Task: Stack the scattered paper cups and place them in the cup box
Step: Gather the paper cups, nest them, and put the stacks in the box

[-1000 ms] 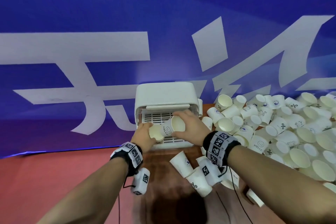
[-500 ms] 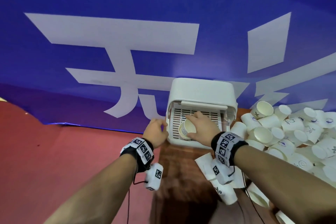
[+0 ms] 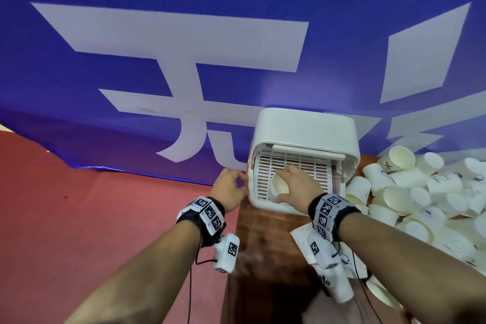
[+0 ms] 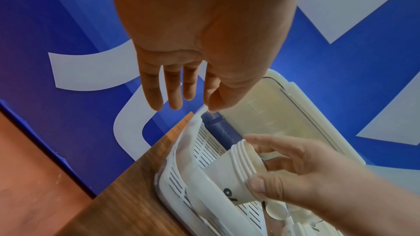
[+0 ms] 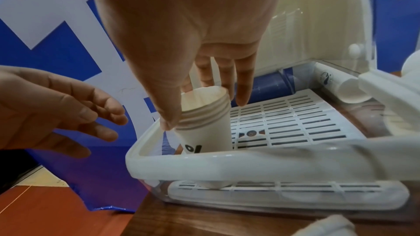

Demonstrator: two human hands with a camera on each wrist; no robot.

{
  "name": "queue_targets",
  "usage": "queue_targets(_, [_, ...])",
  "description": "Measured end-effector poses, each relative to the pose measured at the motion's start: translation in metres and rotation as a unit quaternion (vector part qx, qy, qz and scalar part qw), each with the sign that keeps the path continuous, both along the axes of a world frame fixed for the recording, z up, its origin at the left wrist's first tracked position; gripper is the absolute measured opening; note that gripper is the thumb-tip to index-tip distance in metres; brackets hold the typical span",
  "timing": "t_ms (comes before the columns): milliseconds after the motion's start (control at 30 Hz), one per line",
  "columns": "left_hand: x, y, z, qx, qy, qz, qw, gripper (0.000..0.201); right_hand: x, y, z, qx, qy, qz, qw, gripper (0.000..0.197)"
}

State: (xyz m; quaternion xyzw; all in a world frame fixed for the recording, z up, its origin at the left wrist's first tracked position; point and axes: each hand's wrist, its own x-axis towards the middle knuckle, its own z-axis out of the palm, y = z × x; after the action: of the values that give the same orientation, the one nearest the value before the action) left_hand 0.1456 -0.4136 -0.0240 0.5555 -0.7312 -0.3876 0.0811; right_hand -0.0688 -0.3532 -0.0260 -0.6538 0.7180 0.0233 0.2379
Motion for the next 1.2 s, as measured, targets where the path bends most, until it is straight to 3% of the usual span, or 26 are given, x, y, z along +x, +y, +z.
queue_targets(300, [-0.002, 0.006, 0.006, -0.001, -0.015, -0.020, 1.000, 0.020, 0.002, 0.004, 0.000, 0.003, -0.040, -0.021, 0.999, 0.082])
queue_targets(567, [-0.017, 0.021, 0.036, -0.016, -0.007, -0.044, 0.999, 0.028, -0.019, 0.037, 0.037, -0.025, -0.089, -0.072, 0.993, 0.083])
queue_targets(833, [-0.066, 0.073, 0.065, -0.041, -0.001, -0.098, 0.994, 0.031, -0.060, 0.112, 0.068, -0.068, -0.095, -0.116, 0.986, 0.070])
queue_targets(1200, [-0.149, 0.187, 0.065, -0.045, -0.020, -0.155, 0.987, 0.024, -0.138, 0.263, 0.077, -0.049, -0.106, -0.198, 0.973, 0.068])
